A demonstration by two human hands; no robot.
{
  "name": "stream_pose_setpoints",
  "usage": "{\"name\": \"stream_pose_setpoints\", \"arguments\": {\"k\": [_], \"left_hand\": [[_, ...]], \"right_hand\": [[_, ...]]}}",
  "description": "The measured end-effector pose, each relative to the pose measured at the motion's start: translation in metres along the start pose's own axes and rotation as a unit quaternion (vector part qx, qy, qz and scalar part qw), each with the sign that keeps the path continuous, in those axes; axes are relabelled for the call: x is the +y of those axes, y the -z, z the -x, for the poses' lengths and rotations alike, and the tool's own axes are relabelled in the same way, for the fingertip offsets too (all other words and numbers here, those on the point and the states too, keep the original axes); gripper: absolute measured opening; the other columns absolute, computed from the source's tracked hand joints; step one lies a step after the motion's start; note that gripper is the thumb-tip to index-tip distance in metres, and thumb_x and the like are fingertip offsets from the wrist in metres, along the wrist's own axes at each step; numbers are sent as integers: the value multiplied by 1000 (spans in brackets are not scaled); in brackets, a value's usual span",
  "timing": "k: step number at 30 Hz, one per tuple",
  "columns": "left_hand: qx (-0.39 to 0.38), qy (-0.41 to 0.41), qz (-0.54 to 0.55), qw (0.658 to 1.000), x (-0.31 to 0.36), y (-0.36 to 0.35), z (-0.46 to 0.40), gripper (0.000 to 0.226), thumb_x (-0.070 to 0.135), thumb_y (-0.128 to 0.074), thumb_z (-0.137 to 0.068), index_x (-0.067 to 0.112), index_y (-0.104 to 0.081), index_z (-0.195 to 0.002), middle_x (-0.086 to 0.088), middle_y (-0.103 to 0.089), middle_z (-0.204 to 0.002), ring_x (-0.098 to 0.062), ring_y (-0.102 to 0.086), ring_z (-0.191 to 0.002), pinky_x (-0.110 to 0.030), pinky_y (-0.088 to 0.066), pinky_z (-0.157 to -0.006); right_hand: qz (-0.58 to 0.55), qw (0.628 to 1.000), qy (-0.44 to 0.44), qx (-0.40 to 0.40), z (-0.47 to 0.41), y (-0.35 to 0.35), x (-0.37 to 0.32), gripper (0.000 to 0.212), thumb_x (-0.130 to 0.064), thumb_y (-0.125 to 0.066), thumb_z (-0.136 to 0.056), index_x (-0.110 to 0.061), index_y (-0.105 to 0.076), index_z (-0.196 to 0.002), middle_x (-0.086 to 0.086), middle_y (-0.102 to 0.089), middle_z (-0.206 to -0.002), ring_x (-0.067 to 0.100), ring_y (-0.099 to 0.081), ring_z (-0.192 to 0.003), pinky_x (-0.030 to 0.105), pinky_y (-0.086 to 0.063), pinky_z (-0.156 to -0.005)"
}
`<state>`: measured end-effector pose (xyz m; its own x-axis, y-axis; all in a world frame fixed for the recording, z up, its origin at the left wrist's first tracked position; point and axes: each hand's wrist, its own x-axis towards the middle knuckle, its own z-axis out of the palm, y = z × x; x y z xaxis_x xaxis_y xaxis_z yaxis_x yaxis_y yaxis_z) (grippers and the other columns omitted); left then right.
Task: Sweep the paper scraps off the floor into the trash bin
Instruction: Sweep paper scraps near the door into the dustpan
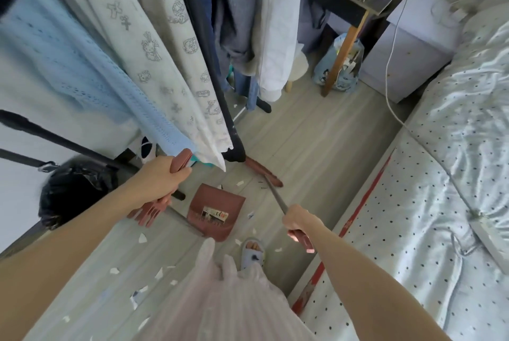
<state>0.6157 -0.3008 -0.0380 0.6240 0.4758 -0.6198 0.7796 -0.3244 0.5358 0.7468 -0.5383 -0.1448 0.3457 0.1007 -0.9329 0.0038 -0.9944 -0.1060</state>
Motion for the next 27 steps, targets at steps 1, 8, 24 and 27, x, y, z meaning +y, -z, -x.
{"name": "stream_pose_setpoints", "arguments": {"k": [1, 8, 24, 27], "left_hand": [[2, 0, 4, 1000, -6, 2, 6, 31, 24, -48, -98, 9, -40, -73, -1, -42, -41, -12, -38, -27, -24, -38, -41], [18, -7, 23, 1000, -62, 23, 58, 31, 23, -48, -99, 9, -42, -72, 0, -41, -41, -13, -39, -29, -27, -42, -46], [59, 28, 3, 998, -146, 36, 130, 33, 27, -47, -99, 10, -43, -70, -1, -45, -35, -11, -38, -26, -20, -38, -41], [65, 47, 15, 997, -161, 37, 136, 33, 26, -46, -99, 9, -41, -71, -7, -46, -43, -10, -37, -25, -23, -38, -43]], "right_hand": [[3, 1000, -1, 0, 4, -9, 3, 23, -4, -32, -97, -1, -45, -78, 2, -52, -38, 12, -45, -28, 14, -31, -33], [52, 999, 15, 1, 40, -73, 15, 30, -3, -36, -92, -5, -46, -64, 7, -49, -55, 18, -44, -44, 26, -35, -44], [-93, 994, 42, 31, 60, -138, -15, 27, -7, -44, -92, -15, -40, -66, 1, -43, -61, 11, -42, -43, 21, -36, -36], [-83, 995, 58, 9, 59, -149, -18, 9, -5, -46, -91, -11, -48, -86, 0, -42, -65, 11, -40, -50, 12, -34, -25]]}}
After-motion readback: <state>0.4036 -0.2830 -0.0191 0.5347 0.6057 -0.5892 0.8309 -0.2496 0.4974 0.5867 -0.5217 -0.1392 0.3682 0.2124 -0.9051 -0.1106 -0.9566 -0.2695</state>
